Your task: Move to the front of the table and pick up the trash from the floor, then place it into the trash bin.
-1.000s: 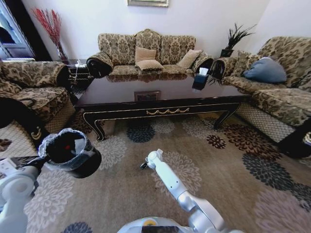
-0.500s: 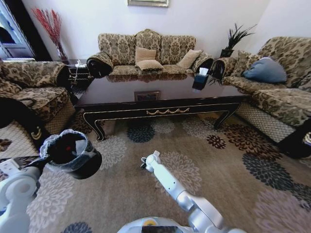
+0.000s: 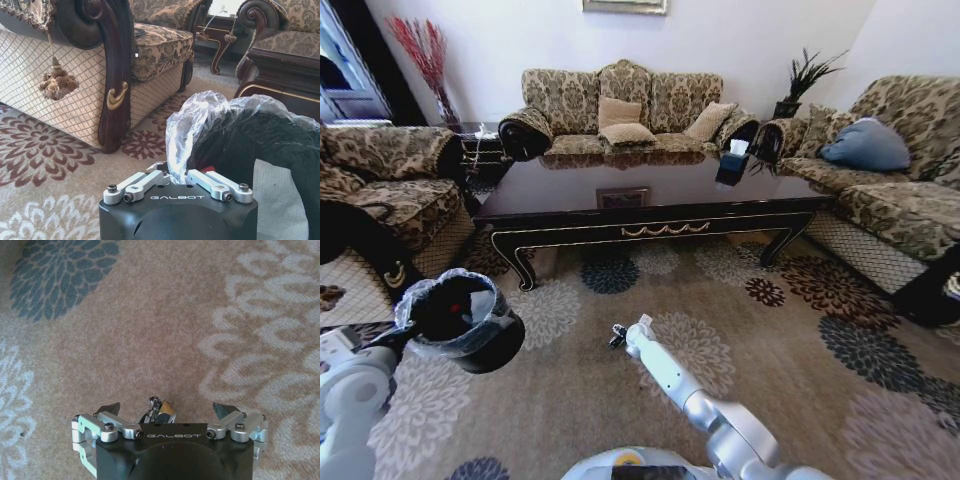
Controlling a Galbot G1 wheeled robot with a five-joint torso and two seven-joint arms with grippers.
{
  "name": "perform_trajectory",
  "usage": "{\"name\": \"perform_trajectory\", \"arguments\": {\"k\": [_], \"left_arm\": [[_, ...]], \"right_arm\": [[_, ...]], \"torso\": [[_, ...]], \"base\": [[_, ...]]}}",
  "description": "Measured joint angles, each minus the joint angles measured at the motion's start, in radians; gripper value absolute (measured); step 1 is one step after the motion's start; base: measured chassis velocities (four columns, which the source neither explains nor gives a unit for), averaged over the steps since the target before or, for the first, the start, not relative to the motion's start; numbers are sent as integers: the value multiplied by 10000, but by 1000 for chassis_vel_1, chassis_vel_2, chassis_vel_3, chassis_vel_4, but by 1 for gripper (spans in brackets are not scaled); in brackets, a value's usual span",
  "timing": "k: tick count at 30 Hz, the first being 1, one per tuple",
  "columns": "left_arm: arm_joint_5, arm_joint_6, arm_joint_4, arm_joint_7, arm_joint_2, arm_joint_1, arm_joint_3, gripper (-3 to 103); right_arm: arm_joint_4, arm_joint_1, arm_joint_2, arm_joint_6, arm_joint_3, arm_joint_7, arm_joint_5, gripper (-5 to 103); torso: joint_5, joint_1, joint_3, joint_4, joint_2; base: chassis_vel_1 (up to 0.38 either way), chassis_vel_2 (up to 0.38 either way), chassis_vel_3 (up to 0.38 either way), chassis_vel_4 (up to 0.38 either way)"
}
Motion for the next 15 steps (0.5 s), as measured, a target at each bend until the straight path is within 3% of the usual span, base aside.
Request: {"name": "perform_trajectory", "arguments": {"k": [9,15], "left_arm": [[61,5,32,-17,-15,-59,64,4],[46,6,37,-19,-5,-38,5,4]], "right_arm": [[-501,36,-2,-134,-171,-44,-916,100],[-333,29,-2,-240,-238,13,-844,100]], "torso": [[0,0,0,-1,1],[-1,0,0,0,0]], "base": [[0,0,0,0],[0,0,0,0]]}}
